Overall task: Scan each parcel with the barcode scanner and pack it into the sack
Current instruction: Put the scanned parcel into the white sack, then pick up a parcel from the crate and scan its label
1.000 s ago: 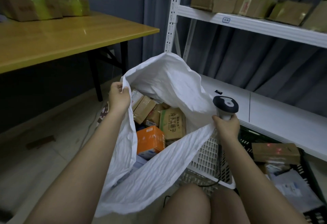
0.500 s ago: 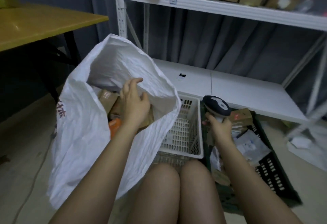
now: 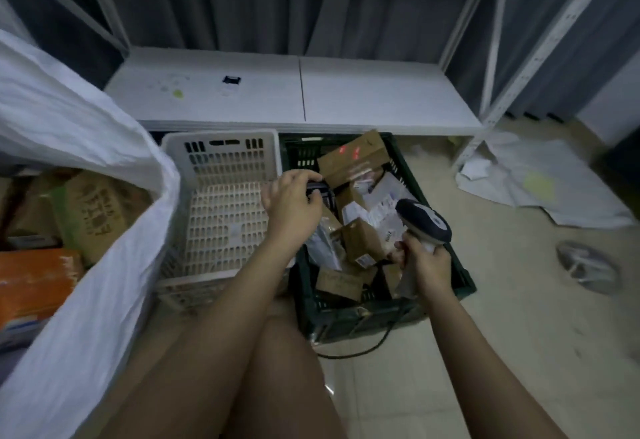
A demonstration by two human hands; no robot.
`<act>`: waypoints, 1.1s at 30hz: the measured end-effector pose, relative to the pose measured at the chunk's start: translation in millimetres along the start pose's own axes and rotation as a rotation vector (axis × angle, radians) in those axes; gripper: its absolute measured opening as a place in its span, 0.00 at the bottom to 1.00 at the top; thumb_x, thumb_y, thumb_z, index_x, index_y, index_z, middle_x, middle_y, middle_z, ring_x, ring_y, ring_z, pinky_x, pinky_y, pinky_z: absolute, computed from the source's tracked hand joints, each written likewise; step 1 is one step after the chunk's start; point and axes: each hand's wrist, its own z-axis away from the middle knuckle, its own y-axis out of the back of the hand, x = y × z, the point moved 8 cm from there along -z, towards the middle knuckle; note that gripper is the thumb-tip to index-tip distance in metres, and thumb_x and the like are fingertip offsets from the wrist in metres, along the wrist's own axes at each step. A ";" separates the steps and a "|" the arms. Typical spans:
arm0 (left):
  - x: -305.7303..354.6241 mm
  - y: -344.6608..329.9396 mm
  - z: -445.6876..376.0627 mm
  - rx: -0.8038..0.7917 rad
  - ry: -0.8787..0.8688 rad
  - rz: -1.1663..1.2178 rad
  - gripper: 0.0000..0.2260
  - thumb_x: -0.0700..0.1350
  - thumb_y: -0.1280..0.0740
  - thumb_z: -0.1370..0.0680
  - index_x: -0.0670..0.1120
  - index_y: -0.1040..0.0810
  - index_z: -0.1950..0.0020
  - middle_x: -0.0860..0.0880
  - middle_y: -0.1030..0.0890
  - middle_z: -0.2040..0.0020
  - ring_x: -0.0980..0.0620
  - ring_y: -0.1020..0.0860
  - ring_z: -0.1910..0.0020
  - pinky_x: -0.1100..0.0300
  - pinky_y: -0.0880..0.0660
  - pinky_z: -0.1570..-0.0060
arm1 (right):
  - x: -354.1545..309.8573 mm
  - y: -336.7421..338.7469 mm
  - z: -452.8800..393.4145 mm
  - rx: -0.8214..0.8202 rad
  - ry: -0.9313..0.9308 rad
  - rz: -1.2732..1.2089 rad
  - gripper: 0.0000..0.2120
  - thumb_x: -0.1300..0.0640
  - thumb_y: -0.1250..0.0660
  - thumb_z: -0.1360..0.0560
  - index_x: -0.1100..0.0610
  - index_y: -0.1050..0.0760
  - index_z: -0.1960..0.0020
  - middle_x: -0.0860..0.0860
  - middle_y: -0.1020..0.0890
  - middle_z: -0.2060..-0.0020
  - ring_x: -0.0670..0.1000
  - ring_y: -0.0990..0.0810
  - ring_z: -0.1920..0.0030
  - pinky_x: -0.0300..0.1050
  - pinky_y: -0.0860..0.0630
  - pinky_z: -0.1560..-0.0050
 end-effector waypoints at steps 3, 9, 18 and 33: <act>-5.4 -76.0 -26.7 -0.193 -0.005 0.040 0.10 0.44 0.38 0.20 0.49 0.24 0.39 0.47 0.27 0.36 0.46 0.29 0.36 0.51 0.29 0.37 | 4.5 13.9 -29.1 0.085 0.031 -0.023 0.04 0.62 0.31 0.24 0.61 0.24 0.51 0.57 0.19 0.61 0.52 0.23 0.64 0.41 0.25 0.63; -56.5 -221.2 -47.1 -0.524 0.227 0.123 0.16 0.50 0.35 0.21 0.40 0.26 0.38 0.41 0.23 0.40 0.44 0.24 0.44 0.58 0.29 0.51 | 12.9 0.0 -97.2 0.133 0.011 -0.098 0.01 0.64 0.33 0.24 0.61 0.25 0.53 0.56 0.22 0.67 0.52 0.26 0.70 0.43 0.29 0.68; -122.3 -340.9 -33.7 -0.578 0.688 0.267 0.48 0.61 0.29 0.28 0.38 0.52 0.22 0.42 0.41 0.23 0.41 0.36 0.27 0.52 0.34 0.34 | 49.9 -14.6 -149.8 0.077 -0.091 -0.061 0.01 0.62 0.33 0.24 0.59 0.25 0.52 0.54 0.22 0.67 0.46 0.28 0.75 0.39 0.30 0.71; -114.1 -329.8 -9.1 -0.572 0.598 0.316 0.18 0.41 0.35 0.22 0.40 0.29 0.32 0.41 0.24 0.36 0.43 0.25 0.39 0.58 0.30 0.44 | 55.6 -13.8 -123.5 0.023 -0.151 -0.084 0.03 0.61 0.33 0.24 0.60 0.22 0.52 0.54 0.20 0.66 0.47 0.27 0.74 0.39 0.27 0.69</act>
